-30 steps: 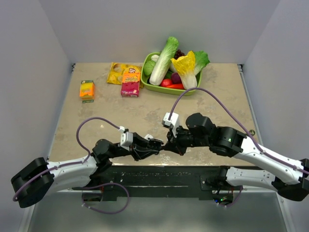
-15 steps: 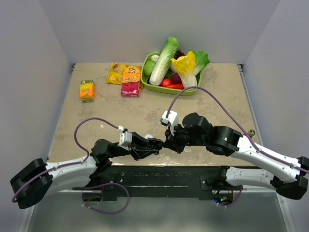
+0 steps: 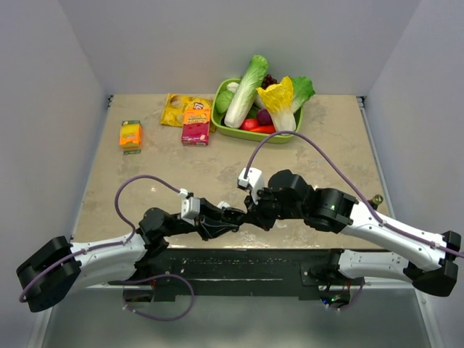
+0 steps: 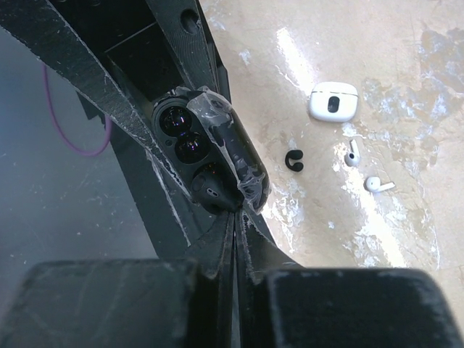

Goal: Insert the wireless bluetooth earbuds into the charging case
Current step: Place the earbud in the charging case, then close the charging case.

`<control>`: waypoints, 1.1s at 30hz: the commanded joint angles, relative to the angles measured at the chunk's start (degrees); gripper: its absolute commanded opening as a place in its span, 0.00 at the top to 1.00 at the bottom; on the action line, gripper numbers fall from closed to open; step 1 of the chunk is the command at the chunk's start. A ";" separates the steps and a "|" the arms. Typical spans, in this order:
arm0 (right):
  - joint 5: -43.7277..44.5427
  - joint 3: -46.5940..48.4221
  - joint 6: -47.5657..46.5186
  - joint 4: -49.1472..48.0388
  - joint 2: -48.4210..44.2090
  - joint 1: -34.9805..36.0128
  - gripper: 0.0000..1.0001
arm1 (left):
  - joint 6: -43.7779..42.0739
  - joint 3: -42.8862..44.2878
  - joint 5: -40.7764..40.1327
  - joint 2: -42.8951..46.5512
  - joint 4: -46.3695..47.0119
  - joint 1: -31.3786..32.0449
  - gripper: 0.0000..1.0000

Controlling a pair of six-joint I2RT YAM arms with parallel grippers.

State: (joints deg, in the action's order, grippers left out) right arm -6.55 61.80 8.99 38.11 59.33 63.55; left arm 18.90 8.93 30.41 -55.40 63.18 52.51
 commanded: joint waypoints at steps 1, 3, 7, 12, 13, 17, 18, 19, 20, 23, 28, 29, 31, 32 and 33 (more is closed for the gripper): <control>1.36 1.83 0.14 -1.10 0.35 0.79 0.90 | -0.44 2.59 1.14 0.03 4.50 -0.04 1.00; 1.88 2.10 0.50 -1.11 0.08 0.70 0.86 | -0.53 2.67 1.05 0.20 4.50 -0.04 1.00; 2.59 2.53 0.76 -1.19 -0.36 0.70 0.83 | -0.53 2.41 0.96 0.20 4.32 -0.04 1.00; 3.38 3.50 1.02 -1.37 -0.88 0.70 0.80 | -0.18 1.80 0.79 0.03 4.85 0.05 1.00; 3.73 3.59 1.11 -1.46 -0.88 0.70 0.80 | -0.09 1.79 0.79 -0.06 4.94 0.05 1.00; 4.00 3.94 1.20 -2.25 -1.15 0.70 0.80 | 0.18 1.53 0.70 -0.33 5.55 -0.04 1.00; 4.00 3.94 1.29 -2.25 -1.23 0.70 0.80 | 0.35 1.53 0.79 -0.41 5.81 0.05 1.00; 4.00 3.94 1.20 -2.34 -1.06 0.70 0.80 | 0.35 1.53 0.87 -0.59 5.90 0.05 1.00; 4.00 3.94 1.29 -2.25 -0.97 0.70 0.79 | 0.44 1.53 0.88 -0.68 6.08 0.05 1.00; 4.87 4.03 1.55 -1.90 -1.41 0.70 0.73 | 0.44 1.36 0.44 -0.68 6.17 0.05 1.00; 9.70 4.55 3.83 -2.60 -6.85 0.70 0.52 | -0.35 0.48 -1.58 0.29 5.20 0.14 1.00; 10.23 4.82 4.10 -2.34 -8.43 0.70 0.49 | -0.35 0.39 -2.02 0.55 5.11 0.05 1.00; 12.42 5.26 4.36 -1.81 -9.67 0.70 0.46 | -0.44 0.04 -2.55 0.90 5.29 0.05 1.00; 13.22 5.52 4.45 -1.20 -10.46 0.79 0.46 | -0.44 -0.14 -3.07 0.99 5.46 0.05 1.00; 14.10 5.44 4.63 -0.93 -10.90 0.70 0.45 | -0.44 -0.23 -3.43 1.25 5.55 0.05 1.00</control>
State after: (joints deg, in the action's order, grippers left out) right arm 1.89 64.18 12.08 38.15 51.40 64.34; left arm 18.94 8.86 28.75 -55.40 64.93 52.56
